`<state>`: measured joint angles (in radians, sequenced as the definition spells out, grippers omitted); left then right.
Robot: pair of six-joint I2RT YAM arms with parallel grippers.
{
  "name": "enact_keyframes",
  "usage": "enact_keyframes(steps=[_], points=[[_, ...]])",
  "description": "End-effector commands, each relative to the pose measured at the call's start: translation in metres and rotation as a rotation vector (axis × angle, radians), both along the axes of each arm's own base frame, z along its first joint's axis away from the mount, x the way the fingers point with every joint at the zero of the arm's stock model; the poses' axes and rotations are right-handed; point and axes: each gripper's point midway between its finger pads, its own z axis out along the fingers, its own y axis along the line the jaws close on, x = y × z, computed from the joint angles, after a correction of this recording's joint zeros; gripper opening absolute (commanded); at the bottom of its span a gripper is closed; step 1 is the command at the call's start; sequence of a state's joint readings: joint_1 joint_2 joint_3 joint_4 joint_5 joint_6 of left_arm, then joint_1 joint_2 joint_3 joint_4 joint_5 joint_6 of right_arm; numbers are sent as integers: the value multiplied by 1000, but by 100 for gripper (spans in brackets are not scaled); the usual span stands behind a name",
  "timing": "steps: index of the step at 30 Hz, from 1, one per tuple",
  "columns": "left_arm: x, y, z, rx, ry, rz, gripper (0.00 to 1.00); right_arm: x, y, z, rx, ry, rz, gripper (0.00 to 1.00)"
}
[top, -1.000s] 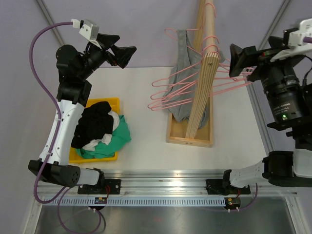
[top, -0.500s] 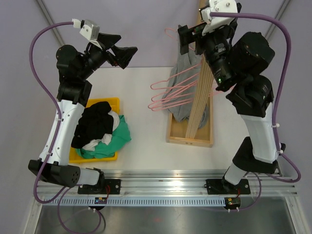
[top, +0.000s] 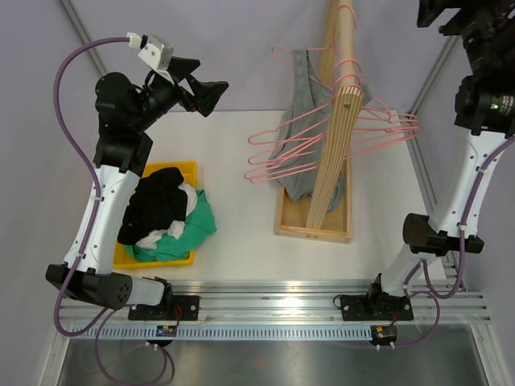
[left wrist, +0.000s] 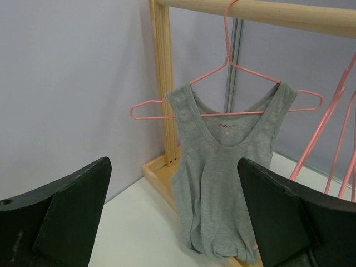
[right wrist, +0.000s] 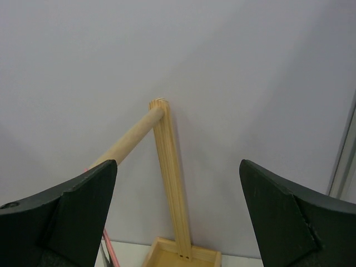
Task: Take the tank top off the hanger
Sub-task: Grab a hanger with a tank top on it with the right arm
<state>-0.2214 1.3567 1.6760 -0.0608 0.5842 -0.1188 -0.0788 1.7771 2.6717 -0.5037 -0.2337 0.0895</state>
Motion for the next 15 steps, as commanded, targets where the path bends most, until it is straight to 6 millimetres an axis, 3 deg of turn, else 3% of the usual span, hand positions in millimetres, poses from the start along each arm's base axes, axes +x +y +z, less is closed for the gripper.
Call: enact_keyframes(steps=[1, 8, 11, 13, 14, 15], points=[[-16, 7, 30, 0, -100, 31, 99, -23, 7, 23, 49, -65, 242, 100], [-10, 2, 23, 3, -85, 4, 99, 4, -25, -39, 6, 113, 440, 99], [-9, -5, 18, 14, -77, -38, 99, -12, -32, -53, -35, 156, 598, 100], [-10, -9, 16, 17, -73, -65, 99, -9, -42, -71, -3, 237, 687, 100], [-14, -12, 17, 18, -84, -92, 99, -22, -35, -75, -21, 286, 762, 95], [-14, -14, 14, 18, -76, -104, 99, -14, -43, -90, 1, 338, 801, 91]])
